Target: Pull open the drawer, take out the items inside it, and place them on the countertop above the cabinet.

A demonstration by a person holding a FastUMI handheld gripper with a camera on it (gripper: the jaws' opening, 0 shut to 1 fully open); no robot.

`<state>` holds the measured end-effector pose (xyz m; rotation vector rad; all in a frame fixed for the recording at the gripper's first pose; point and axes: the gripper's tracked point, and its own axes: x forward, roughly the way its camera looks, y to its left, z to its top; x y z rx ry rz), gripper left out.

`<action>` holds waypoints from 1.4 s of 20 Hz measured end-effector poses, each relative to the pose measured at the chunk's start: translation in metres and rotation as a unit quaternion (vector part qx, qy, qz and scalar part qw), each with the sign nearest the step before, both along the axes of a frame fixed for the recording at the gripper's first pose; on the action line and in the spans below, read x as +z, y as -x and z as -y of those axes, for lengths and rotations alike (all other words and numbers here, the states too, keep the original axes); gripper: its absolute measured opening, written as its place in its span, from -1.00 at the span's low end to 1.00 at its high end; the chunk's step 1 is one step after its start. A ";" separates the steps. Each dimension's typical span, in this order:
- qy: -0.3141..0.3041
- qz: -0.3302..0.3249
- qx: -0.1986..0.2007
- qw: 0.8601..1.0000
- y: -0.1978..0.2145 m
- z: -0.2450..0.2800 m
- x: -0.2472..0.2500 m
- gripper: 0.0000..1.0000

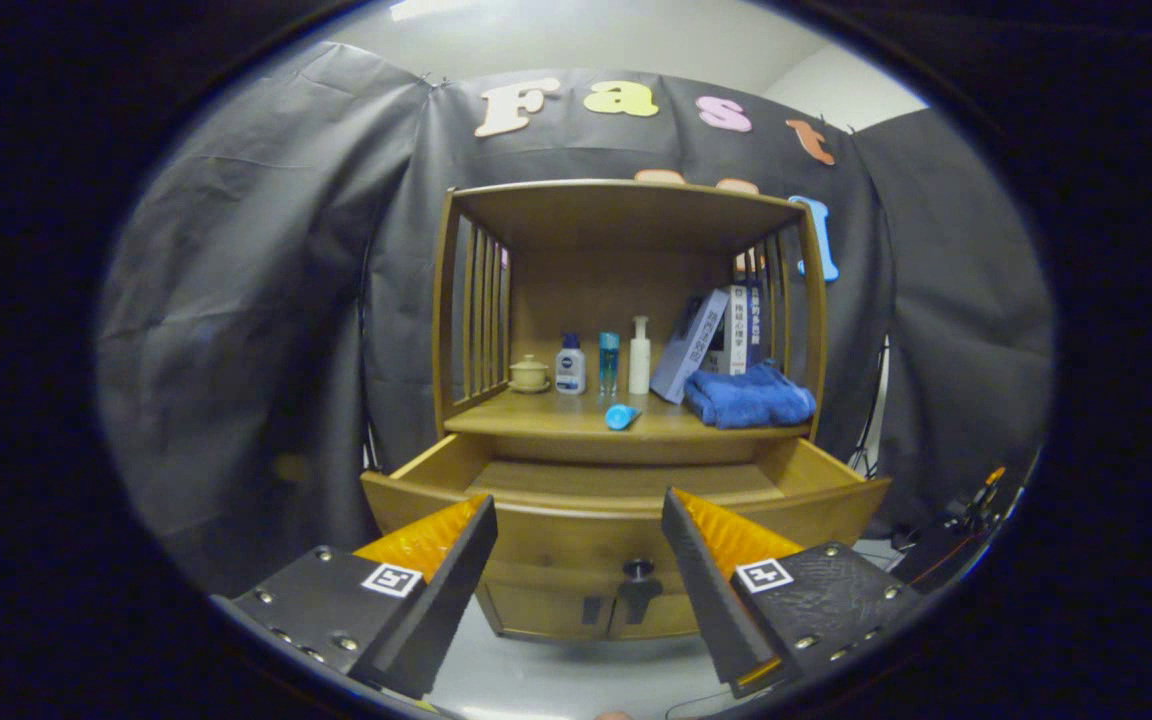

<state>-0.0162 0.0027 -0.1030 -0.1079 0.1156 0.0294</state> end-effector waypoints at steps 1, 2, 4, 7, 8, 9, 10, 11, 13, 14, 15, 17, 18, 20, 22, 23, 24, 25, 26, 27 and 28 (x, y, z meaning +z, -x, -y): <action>0.007 -0.005 0.001 1.000 0.001 0.004 -0.008 0.97; 0.010 -0.011 0.000 1.000 0.002 0.007 -0.017 0.97; 0.003 -0.020 0.006 1.000 0.002 0.006 -0.031 0.97; -0.001 -0.022 -0.003 1.000 0.000 0.016 -0.041 0.97; -0.002 -0.021 -0.007 1.000 0.000 0.019 -0.043 0.97; -0.002 -0.022 -0.012 1.000 -0.001 0.023 -0.047 0.97; -0.004 -0.023 -0.016 1.000 -0.002 0.027 -0.049 0.97; -0.006 -0.024 -0.019 1.000 -0.004 0.029 -0.052 0.97; -0.011 -0.025 -0.023 0.999 -0.008 0.032 -0.056 0.97; -0.013 -0.025 -0.025 0.999 -0.011 0.034 -0.057 0.97; -0.013 -0.026 -0.028 0.999 -0.012 0.035 -0.061 0.96; -0.011 -0.030 -0.027 0.999 -0.016 0.033 -0.068 0.97; -0.008 -0.032 -0.025 0.999 -0.018 0.032 -0.071 0.97; -0.006 -0.037 -0.026 0.999 -0.022 0.032 -0.078 0.97; -0.019 -0.045 -0.026 0.998 -0.026 0.032 -0.083 0.98; -0.026 -0.049 -0.030 0.998 -0.029 0.033 -0.086 0.97; -0.030 -0.055 -0.033 0.998 -0.033 0.035 -0.089 0.97; -0.035 -0.060 -0.033 0.997 -0.036 0.034 -0.091 0.97; -0.043 -0.064 -0.027 0.997 -0.041 0.029 -0.092 0.97; -0.049 -0.066 -0.015 0.997 -0.046 0.022 -0.093 0.98; -0.037 -0.060 -0.029 0.997 -0.049 0.027 -0.093 0.95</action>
